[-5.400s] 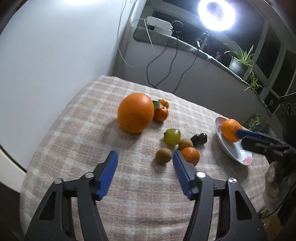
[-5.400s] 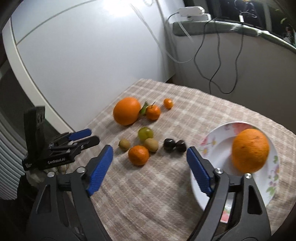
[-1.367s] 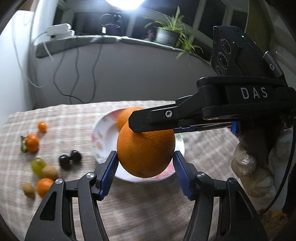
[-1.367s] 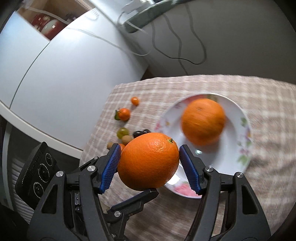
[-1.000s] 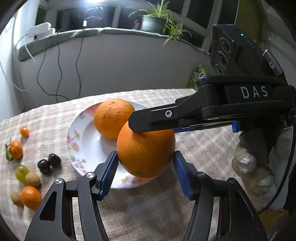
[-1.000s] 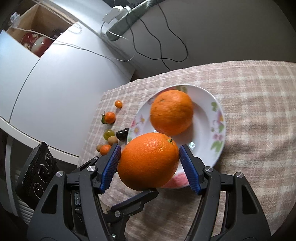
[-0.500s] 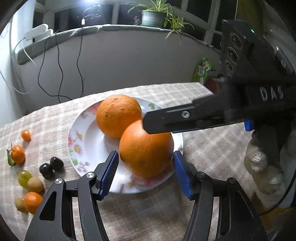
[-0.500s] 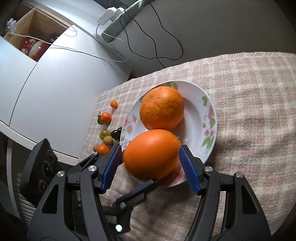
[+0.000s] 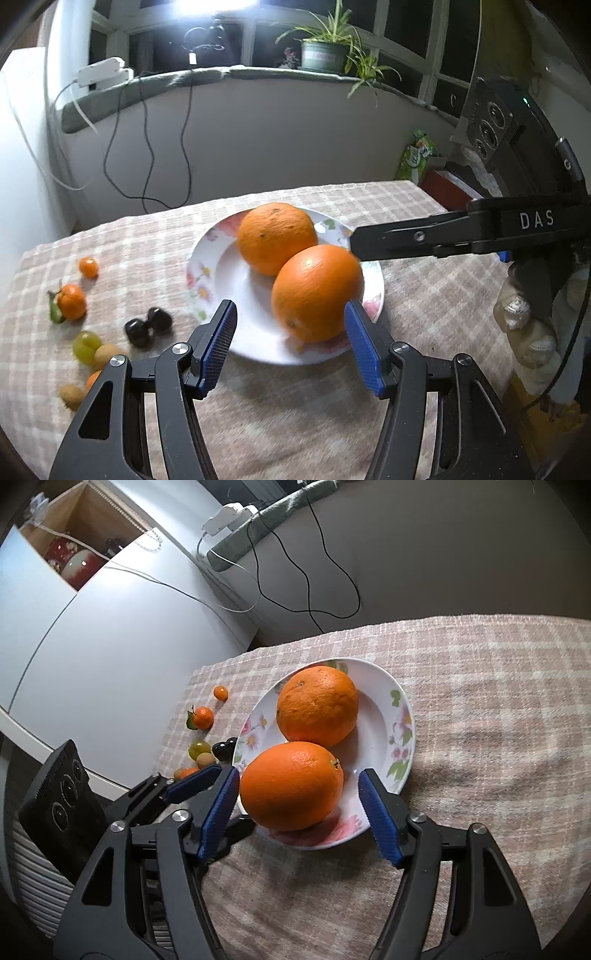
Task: Organize fruits
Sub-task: 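Lower the second orange onto the plate beside the first and open both grippers, then move both grippers toward the small fruits near the plate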
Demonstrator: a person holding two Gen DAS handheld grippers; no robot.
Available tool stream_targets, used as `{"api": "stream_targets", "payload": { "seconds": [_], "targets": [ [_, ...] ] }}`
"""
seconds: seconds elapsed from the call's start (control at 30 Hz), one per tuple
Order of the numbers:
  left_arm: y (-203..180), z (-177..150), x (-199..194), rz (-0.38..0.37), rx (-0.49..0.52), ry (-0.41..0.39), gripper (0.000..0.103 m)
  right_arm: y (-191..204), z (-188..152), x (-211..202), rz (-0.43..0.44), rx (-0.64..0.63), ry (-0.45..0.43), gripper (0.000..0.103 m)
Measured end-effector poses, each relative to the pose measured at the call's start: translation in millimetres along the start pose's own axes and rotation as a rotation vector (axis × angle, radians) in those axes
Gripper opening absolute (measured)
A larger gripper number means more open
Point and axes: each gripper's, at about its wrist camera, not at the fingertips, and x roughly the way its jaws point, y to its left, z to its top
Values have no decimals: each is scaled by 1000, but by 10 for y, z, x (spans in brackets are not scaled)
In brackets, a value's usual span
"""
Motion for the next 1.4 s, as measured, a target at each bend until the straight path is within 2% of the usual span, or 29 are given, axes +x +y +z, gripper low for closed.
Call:
{"api": "stream_targets", "payload": {
  "seconds": [0.2,0.4,0.67,0.77,0.97,1.13,1.4],
  "targets": [
    [192,-188,-261,30,-51,-22,60,127,-68,-135,-44,-68,-62,74],
    [455,-508,-524,54,-140,-39,60,235,-208,-234,-79,-112,-127,74],
    [799,-893,-753,149,-241,-41,60,571,-357,-254,-101,-257,-182,74],
    [914,-950,-792,170,-264,-40,60,760,-401,-191,-100,-332,-163,79],
    [1117,-996,-854,198,-294,-52,60,1136,-539,25,-70,-452,-135,80],
    [1319,-1005,-824,195,-322,-47,49,1400,-639,302,-40,-521,-90,80],
    [1565,-920,-689,167,-343,-27,44,1690,-682,813,-23,-573,-12,64]
  ]
}}
